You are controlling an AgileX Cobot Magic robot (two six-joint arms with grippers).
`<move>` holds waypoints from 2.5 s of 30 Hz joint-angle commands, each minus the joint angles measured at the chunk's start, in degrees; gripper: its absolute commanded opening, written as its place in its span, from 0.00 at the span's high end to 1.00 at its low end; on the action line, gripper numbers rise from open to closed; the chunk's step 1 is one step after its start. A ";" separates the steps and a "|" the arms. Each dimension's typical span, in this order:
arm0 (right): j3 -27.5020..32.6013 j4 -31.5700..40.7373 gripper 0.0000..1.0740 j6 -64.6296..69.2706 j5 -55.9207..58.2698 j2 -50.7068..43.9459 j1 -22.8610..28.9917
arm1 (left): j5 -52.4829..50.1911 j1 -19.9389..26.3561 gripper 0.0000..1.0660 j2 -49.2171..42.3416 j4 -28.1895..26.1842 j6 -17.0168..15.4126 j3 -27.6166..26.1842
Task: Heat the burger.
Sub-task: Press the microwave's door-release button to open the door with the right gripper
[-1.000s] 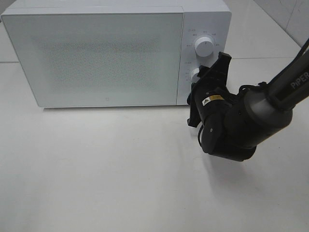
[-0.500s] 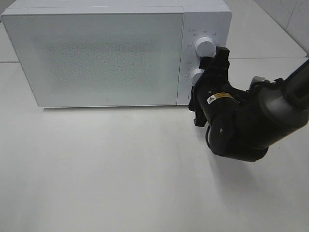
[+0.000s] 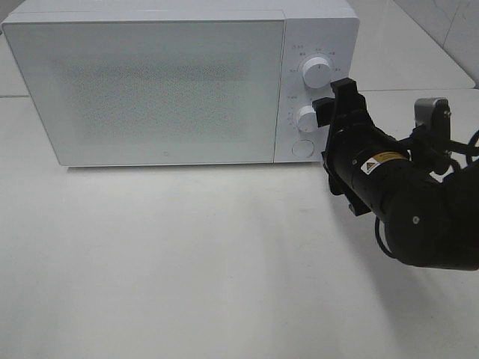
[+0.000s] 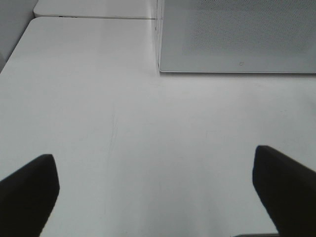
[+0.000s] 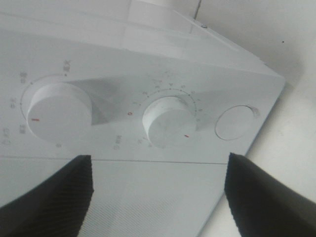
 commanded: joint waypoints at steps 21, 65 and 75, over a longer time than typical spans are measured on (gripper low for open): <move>-0.11 -2.75 0.31 -66.29 53.11 -24.35 -13.41 | -0.74 -0.06 0.06 -0.92 0.06 0.00 0.17; -15.64 -28.02 0.31 -68.81 119.98 -75.63 -24.35 | -0.74 -0.06 0.06 -0.40 0.06 0.06 0.17; -8.59 -31.00 0.31 -66.35 119.98 -92.76 -27.39 | -0.74 -0.06 0.06 -0.40 0.06 0.06 0.17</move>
